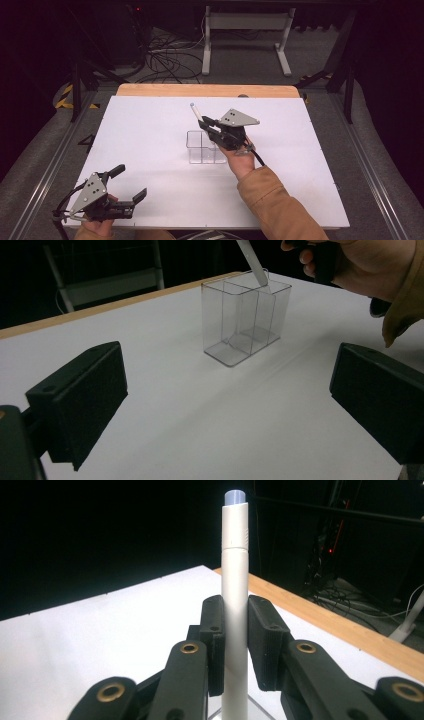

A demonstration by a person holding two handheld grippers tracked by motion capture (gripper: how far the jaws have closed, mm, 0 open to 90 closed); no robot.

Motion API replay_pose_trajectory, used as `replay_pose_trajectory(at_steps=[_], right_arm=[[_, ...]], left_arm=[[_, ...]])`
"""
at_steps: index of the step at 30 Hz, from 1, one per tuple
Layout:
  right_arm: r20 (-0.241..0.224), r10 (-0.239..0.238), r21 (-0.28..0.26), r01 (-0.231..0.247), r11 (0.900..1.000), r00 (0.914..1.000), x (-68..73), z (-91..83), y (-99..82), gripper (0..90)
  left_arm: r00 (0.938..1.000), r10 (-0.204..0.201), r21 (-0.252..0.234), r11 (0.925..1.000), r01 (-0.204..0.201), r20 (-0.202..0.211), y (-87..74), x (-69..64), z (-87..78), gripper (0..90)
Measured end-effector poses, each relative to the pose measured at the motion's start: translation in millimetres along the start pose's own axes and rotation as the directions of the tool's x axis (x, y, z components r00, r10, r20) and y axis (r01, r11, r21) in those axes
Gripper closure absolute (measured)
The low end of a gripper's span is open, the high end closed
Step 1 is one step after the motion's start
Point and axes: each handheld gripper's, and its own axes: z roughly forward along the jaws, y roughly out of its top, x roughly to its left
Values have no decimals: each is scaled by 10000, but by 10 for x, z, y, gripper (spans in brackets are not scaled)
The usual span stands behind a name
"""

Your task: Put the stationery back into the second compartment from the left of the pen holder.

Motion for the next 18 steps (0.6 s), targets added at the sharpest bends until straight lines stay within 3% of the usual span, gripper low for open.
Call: replay_pose_trajectory(at_steps=[18], right_arm=[[-249,365,574,-350,9977,9990,9,70,-167,784]], left_arm=[[10000,-8,14,10000,8,-17,0,0,0,27]])
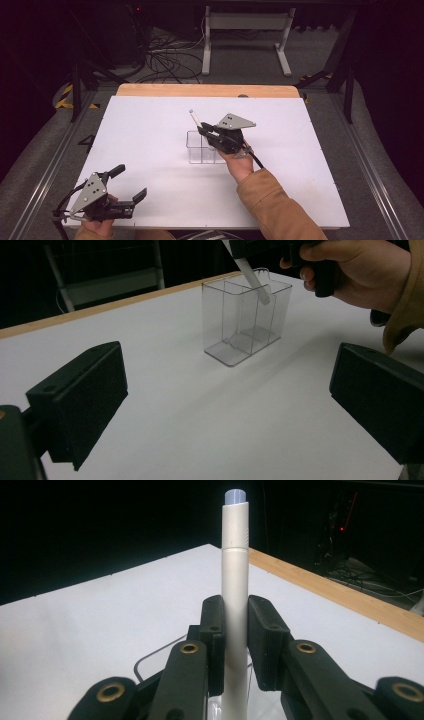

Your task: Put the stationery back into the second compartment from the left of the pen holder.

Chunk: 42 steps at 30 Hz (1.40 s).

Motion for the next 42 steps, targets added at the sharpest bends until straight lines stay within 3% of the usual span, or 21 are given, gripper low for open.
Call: replay_pose_trajectory(at_steps=[9,21,26,31,42], right_arm=[[24,50,352,-50,9994,10000,-3,3,-74,783],[89,-332,823,323,9961,9994,54,-9,-137,767],[113,-273,637,265,9976,9996,56,-74,-84,537],[538,-552,557,522,9971,9970,74,-173,-18,406],[383,-686,252,677,9974,9969,79,-453,188,311]], left_arm=[[10000,44,42,10000,-44,4,2,2,2,27],[10000,67,47,10000,-67,11,3,2,2,27],[10000,72,73,9999,-72,17,4,7,6,28],[10000,58,80,10000,-58,23,4,1,11,28],[10000,32,62,10000,-32,35,3,-1,18,28]])
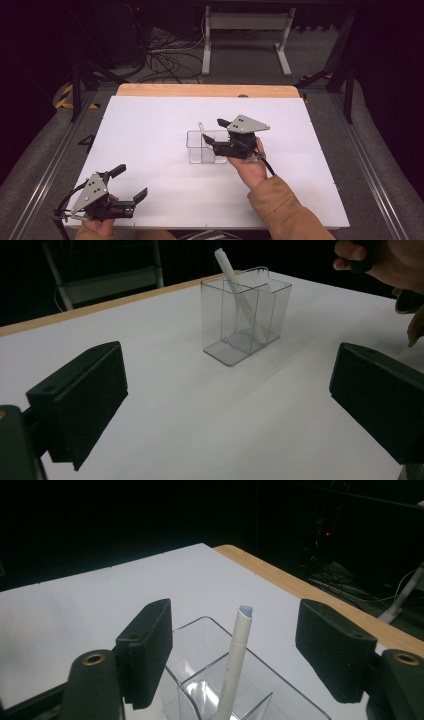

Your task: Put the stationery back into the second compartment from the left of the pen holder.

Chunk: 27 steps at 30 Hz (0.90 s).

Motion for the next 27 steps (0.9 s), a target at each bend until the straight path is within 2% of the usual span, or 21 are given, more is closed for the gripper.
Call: replay_pose_trajectory(at_steps=[7,11,12,13,17,23,27], right_arm=[[-75,-78,-108,77,9999,9999,5,-87,39,276],[-286,-111,-168,106,9998,9995,-1,-159,70,182],[-286,-111,-168,106,9998,9995,-1,-159,70,182],[-337,-116,-196,110,9997,9994,-3,-205,79,124],[-608,132,-22,-133,9999,9981,-27,-313,85,59],[-530,3,-90,-7,10000,9986,-38,-485,66,37],[-726,116,-149,-127,9998,9973,-75,-634,33,28]], left_arm=[[10000,-1,0,10000,1,-4,2,1,0,28],[10000,-6,11,10000,6,-2,0,3,1,28],[10000,-6,11,10000,6,-2,0,3,1,27],[10000,-40,-10,10000,40,-8,0,2,2,27],[10000,8,0,10000,-8,6,3,1,7,28],[10000,-11,-11,10000,11,-6,5,-4,6,27],[10000,8,-10,10000,-8,-23,6,-9,10,27]])
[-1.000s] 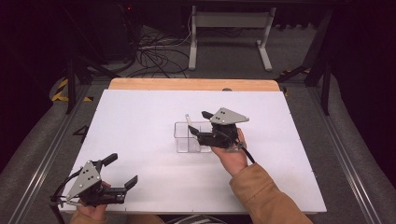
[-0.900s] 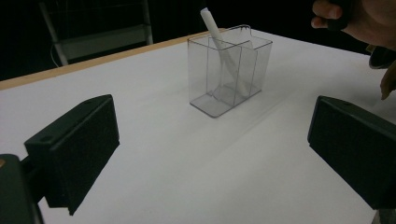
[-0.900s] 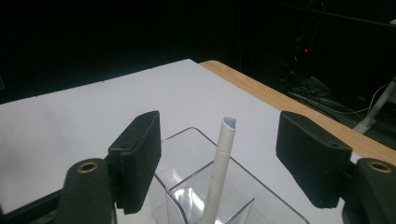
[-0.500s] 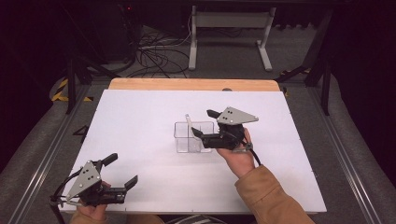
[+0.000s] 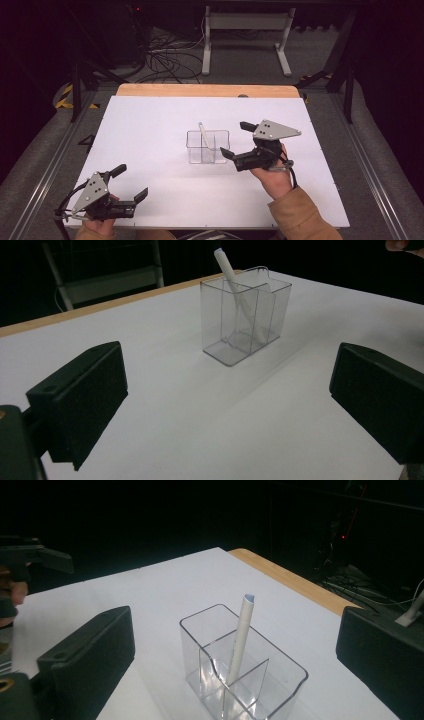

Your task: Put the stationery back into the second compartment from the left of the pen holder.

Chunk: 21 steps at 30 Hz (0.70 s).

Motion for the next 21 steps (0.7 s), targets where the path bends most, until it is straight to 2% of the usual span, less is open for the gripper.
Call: replay_pose_trajectory(at_steps=[3,6,13,21], right_arm=[[-303,93,-186,-99,9998,9995,-38,-98,-59,28],[-407,39,-32,-40,10000,9992,-68,-173,-122,28],[-272,-65,275,72,9996,9996,-113,-362,-326,22],[-108,259,332,-255,9991,9996,-167,-545,-627,3]], left_arm=[[10000,8,47,10000,-8,-3,0,-1,-4,28],[10000,-2,32,10000,2,-18,-1,-1,-9,27],[10000,-39,16,10000,39,-20,-1,-8,-6,28],[10000,-25,44,10000,25,-31,1,-7,-2,27]])
